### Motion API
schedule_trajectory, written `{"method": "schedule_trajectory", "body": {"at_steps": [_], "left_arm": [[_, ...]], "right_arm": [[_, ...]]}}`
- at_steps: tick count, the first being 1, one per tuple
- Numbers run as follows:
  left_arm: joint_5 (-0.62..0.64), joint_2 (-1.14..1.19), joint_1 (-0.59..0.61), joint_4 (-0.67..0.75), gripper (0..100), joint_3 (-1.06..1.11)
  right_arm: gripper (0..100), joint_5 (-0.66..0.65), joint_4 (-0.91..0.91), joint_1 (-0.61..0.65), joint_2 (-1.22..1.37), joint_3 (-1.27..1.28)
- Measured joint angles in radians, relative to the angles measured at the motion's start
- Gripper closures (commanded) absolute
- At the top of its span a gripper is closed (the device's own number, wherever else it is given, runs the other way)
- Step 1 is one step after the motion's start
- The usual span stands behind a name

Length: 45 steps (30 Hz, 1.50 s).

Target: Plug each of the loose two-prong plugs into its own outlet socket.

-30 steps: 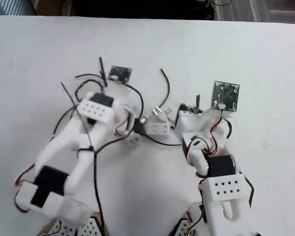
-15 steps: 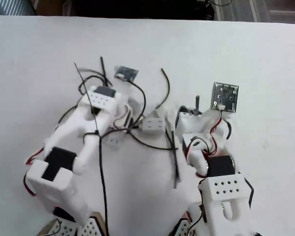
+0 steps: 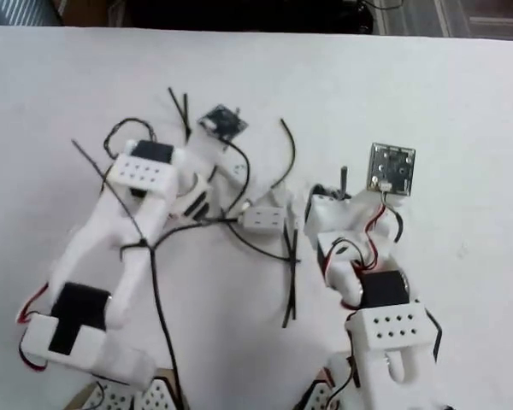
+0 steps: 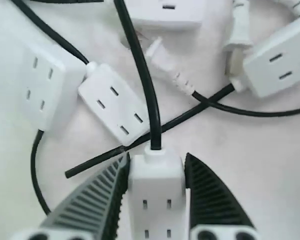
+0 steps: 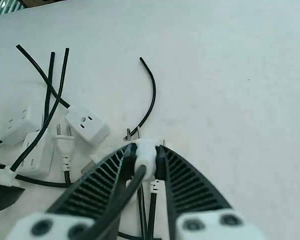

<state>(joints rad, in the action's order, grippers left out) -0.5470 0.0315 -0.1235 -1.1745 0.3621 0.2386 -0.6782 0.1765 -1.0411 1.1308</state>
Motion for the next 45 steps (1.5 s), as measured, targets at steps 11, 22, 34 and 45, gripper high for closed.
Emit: {"method": "schedule_trajectory", "body": {"at_steps": [11, 22, 34, 45], "left_arm": [[-0.081, -0.005, 0.017, 0.218, 67, 0.187], [0.075, -0.267, 0.124, 0.078, 67, 0.189], [-0.163, -0.252, 0.428, 0.180, 67, 0.233], [-0.118, 0.044, 0.373, 0.247, 71, 0.176]], "right_arm": [[98.1, 0.000, 0.000, 0.000, 0.000, 0.000], [98.1, -0.068, -0.052, 0.129, 0.000, 0.000], [98.1, -0.081, -0.095, 0.209, 0.000, 0.000], [98.1, -0.081, -0.095, 0.212, 0.000, 0.018]]}}
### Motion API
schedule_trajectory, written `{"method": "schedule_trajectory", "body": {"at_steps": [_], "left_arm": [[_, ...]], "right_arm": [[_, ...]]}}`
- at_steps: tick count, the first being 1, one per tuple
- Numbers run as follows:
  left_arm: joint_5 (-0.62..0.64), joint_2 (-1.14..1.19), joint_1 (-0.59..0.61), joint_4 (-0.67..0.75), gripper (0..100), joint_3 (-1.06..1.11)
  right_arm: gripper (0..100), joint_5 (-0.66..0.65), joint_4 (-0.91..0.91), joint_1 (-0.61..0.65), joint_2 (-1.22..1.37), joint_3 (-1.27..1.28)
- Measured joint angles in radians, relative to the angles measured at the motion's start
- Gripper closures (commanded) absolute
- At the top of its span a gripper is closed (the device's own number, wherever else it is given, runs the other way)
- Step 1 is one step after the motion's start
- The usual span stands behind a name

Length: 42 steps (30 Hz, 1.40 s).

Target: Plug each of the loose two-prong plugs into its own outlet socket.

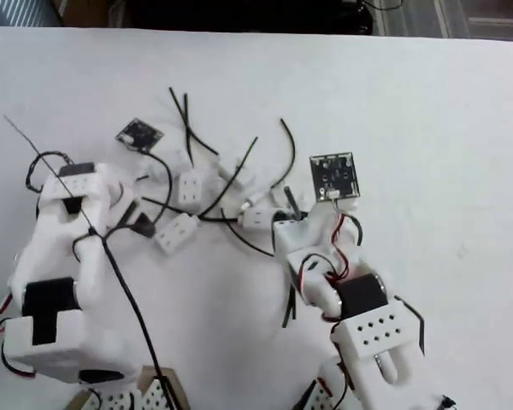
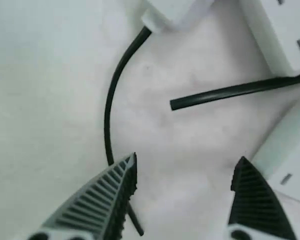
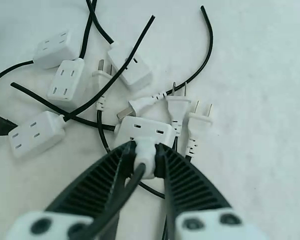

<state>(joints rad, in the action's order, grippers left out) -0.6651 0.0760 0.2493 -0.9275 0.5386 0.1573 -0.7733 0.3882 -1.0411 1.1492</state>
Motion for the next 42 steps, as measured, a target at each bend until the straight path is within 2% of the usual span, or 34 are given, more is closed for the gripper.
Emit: {"method": "schedule_trajectory", "body": {"at_steps": [7, 11, 14, 20, 25, 28, 32, 42], "left_arm": [[0.054, 0.000, -0.101, -0.068, 71, -0.017], [0.057, 0.000, -0.091, -0.078, 71, -0.038], [0.064, 0.000, -0.040, -0.078, 71, -0.071], [0.064, 0.000, 0.106, -0.127, 73, -0.109], [0.071, 0.000, 0.157, -0.121, 78, -0.068], [0.138, 0.000, 0.157, -0.081, 76, -0.029], [0.216, 0.000, 0.189, -0.060, 76, -0.028], [0.230, 0.005, 0.192, -0.057, 77, -0.025]], "right_arm": [[98.1, 0.000, 0.000, 0.000, 0.000, 0.000], [98.1, 0.000, 0.000, 0.000, 0.000, 0.000], [98.1, -0.006, 0.000, 0.012, 0.000, 0.000], [98.1, -0.068, 0.005, 0.183, 0.000, 0.000], [98.1, -0.150, 0.075, 0.359, 0.020, 0.000], [98.1, -0.189, 0.169, 0.427, 0.091, 0.000], [98.1, -0.199, 0.235, 0.448, 0.241, -0.034], [98.1, -0.199, 0.253, 0.474, 0.687, -0.315]]}}
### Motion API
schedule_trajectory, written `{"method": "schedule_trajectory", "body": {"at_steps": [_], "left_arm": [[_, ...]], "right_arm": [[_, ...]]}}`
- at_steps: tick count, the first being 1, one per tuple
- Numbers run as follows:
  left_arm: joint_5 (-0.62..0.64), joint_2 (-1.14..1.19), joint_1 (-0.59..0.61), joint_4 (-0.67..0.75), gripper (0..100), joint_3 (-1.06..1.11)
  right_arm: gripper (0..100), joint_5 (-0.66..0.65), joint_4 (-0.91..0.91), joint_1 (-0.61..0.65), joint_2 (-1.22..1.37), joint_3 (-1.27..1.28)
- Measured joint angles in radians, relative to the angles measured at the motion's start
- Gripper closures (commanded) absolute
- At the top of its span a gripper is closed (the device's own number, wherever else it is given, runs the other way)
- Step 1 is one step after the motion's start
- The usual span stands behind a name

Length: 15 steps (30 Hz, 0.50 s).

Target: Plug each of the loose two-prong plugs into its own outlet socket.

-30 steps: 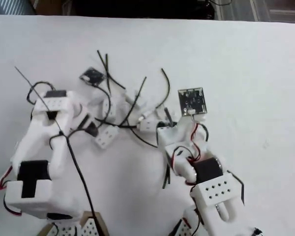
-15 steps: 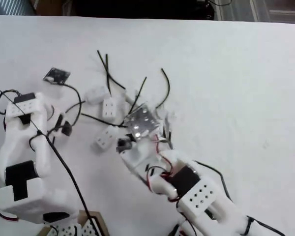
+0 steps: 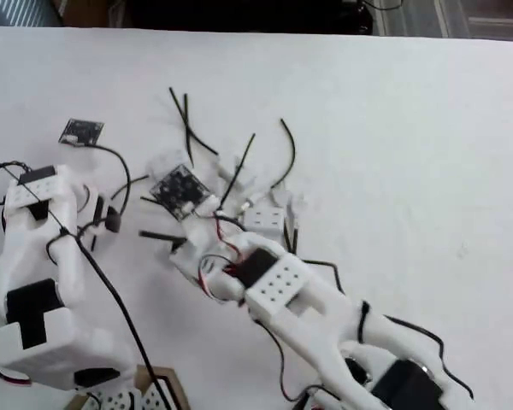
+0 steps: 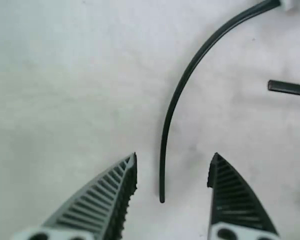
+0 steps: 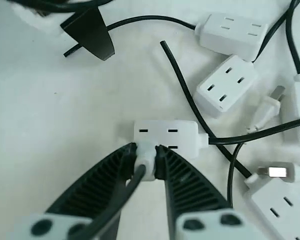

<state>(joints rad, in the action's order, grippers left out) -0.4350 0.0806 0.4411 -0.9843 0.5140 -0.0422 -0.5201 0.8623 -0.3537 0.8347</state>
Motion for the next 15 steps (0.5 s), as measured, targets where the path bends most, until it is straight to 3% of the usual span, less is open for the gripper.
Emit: {"method": "schedule_trajectory", "body": {"at_steps": [15], "left_arm": [[0.041, 0.000, 0.003, 0.015, 77, 0.009]], "right_arm": [[98.1, 0.000, 0.000, 0.023, 0.261, -0.183]]}}
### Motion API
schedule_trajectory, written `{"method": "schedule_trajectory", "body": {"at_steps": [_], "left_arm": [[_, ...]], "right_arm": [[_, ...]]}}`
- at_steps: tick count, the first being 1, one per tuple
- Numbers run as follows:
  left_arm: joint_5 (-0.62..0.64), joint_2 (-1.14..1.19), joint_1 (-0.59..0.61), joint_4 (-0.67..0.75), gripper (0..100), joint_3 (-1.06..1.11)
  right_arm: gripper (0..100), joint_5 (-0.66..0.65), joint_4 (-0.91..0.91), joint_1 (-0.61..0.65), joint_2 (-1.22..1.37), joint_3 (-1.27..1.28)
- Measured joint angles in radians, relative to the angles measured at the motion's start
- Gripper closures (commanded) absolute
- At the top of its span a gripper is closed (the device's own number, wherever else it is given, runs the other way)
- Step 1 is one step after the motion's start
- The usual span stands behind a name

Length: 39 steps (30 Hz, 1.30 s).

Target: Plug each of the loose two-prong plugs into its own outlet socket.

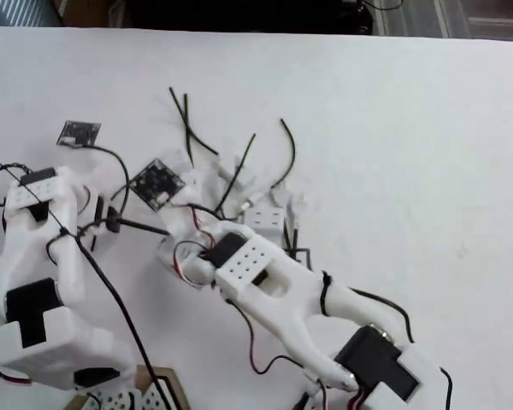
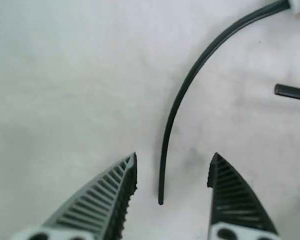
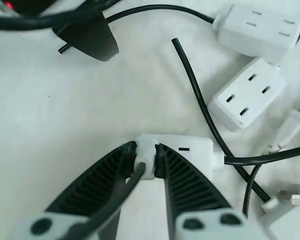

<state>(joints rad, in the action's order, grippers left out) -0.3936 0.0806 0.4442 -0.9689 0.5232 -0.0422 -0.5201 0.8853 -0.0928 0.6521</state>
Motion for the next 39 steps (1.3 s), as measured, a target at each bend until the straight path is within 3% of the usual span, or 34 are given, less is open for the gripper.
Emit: {"method": "schedule_trajectory", "body": {"at_steps": [33, 35, 39], "left_arm": [[0.000, 0.000, -0.002, 0.014, 77, 0.008], [0.000, 0.000, -0.002, 0.014, 77, 0.008], [0.000, 0.000, -0.002, 0.014, 77, 0.008]], "right_arm": [[97.6, -0.063, 0.018, -0.028, 0.157, -0.026], [93.9, -0.077, 0.018, -0.028, 0.155, -0.026], [76.9, -0.097, -0.028, -0.026, 0.103, -0.026]]}}
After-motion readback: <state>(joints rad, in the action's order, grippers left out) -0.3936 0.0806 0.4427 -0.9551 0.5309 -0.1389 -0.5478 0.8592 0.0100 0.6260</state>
